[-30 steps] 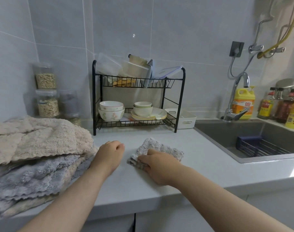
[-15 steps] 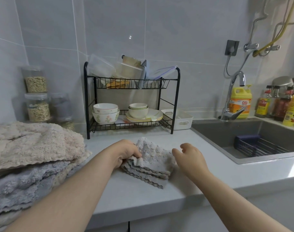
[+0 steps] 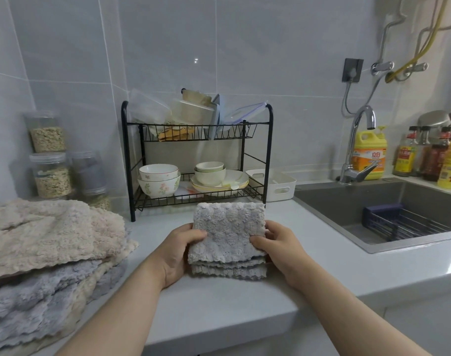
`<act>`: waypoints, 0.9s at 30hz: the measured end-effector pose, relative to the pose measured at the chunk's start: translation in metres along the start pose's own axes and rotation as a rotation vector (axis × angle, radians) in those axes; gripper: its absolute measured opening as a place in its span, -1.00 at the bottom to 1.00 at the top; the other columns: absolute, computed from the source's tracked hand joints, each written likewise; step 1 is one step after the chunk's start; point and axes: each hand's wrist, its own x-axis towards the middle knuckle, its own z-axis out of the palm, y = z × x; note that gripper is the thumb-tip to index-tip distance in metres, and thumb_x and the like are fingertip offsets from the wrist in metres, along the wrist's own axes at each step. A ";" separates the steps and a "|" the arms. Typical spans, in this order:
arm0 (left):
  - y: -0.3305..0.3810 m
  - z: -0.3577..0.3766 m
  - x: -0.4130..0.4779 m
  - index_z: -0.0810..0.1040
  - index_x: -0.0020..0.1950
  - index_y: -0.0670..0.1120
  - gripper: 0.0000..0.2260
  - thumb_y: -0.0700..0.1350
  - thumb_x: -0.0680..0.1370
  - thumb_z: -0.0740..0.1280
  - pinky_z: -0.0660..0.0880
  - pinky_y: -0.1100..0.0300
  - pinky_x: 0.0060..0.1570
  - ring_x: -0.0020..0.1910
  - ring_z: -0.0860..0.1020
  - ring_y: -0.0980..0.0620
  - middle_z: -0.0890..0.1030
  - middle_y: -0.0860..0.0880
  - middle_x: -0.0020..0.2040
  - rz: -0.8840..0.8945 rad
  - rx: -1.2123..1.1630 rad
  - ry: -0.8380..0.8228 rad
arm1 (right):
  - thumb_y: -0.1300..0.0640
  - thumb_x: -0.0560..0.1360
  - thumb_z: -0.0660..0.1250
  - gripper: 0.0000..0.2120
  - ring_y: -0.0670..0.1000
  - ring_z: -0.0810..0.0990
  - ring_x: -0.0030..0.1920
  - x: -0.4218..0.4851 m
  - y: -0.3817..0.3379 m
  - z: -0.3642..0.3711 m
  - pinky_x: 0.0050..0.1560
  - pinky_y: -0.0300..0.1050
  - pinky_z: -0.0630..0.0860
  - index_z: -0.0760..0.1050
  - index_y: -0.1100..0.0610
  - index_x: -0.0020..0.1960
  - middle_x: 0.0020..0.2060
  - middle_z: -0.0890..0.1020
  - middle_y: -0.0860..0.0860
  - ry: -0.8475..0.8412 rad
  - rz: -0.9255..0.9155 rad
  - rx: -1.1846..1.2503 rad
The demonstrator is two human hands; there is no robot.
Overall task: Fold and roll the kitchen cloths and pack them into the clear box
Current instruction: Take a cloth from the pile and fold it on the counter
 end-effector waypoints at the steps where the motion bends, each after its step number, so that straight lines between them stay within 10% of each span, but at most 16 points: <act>1: 0.000 0.000 0.001 0.55 0.14 -0.26 -0.74 -0.33 0.46 0.32 0.54 -0.18 0.09 0.05 0.62 -0.30 0.63 -0.35 0.08 0.010 0.002 0.019 | 0.22 0.35 0.39 -0.76 0.14 0.60 -0.15 0.000 -0.001 -0.002 -0.06 0.10 0.53 0.62 0.02 0.00 -0.03 0.63 0.32 0.000 0.007 0.030; 6: -0.002 -0.001 0.002 0.58 0.14 -0.20 -0.66 -0.48 0.46 0.26 0.55 -0.17 0.07 -0.02 0.64 -0.28 0.65 -0.32 0.02 0.060 0.030 0.026 | 0.46 0.46 0.29 -0.64 0.32 0.66 -0.06 0.000 0.001 -0.010 0.03 0.31 0.53 0.63 0.10 0.09 -0.02 0.69 0.25 -0.014 0.059 0.143; 12: -0.003 -0.001 0.002 0.56 -0.04 -0.28 -0.71 -0.56 0.44 0.16 0.60 -0.09 -0.14 -0.21 0.64 -0.21 0.64 -0.33 -0.14 0.066 -0.020 0.085 | 0.51 0.43 0.23 -0.77 0.11 0.53 -0.33 -0.001 0.002 -0.005 -0.32 -0.10 0.44 0.61 0.28 -0.17 -0.30 0.61 0.22 0.067 0.100 0.100; 18: -0.002 0.002 -0.007 0.56 -0.19 -0.20 -0.80 -0.17 0.55 0.20 0.46 0.10 -0.18 -0.23 0.53 -0.15 0.59 -0.22 -0.25 0.058 -0.039 0.108 | 0.26 0.23 0.22 -0.78 0.09 0.49 -0.25 -0.003 -0.002 -0.005 -0.23 -0.11 0.42 0.65 0.20 -0.30 -0.25 0.66 0.10 0.084 0.086 0.193; 21: -0.007 0.001 -0.005 0.64 -0.11 -0.13 -0.95 -0.21 0.45 0.46 0.43 0.16 -0.13 -0.06 0.50 -0.08 0.57 -0.15 -0.11 0.202 0.174 0.139 | 0.18 0.42 0.42 -0.92 -0.01 0.47 -0.34 -0.004 0.001 -0.006 -0.25 -0.13 0.41 0.62 0.13 -0.25 -0.34 0.62 0.00 0.108 -0.024 0.045; 24: -0.013 -0.001 -0.001 0.56 0.18 0.02 -0.55 -0.36 0.39 0.49 0.44 0.29 -0.08 0.03 0.47 0.12 0.50 -0.01 0.03 0.277 0.325 0.151 | 0.25 0.44 0.46 -0.75 0.00 0.58 -0.22 -0.004 0.007 -0.003 -0.21 -0.08 0.54 0.52 -0.04 -0.01 -0.07 0.61 -0.04 0.113 -0.069 -0.039; 27: -0.013 0.003 -0.004 0.56 0.05 0.02 -0.58 -0.41 0.36 0.49 0.52 0.26 -0.07 0.00 0.56 0.03 0.61 -0.05 -0.02 0.309 0.373 0.175 | 0.21 0.42 0.49 -0.58 -0.01 0.60 -0.04 -0.003 0.008 -0.004 -0.06 -0.28 0.53 0.47 -0.02 0.21 0.02 0.57 -0.06 0.080 -0.059 -0.234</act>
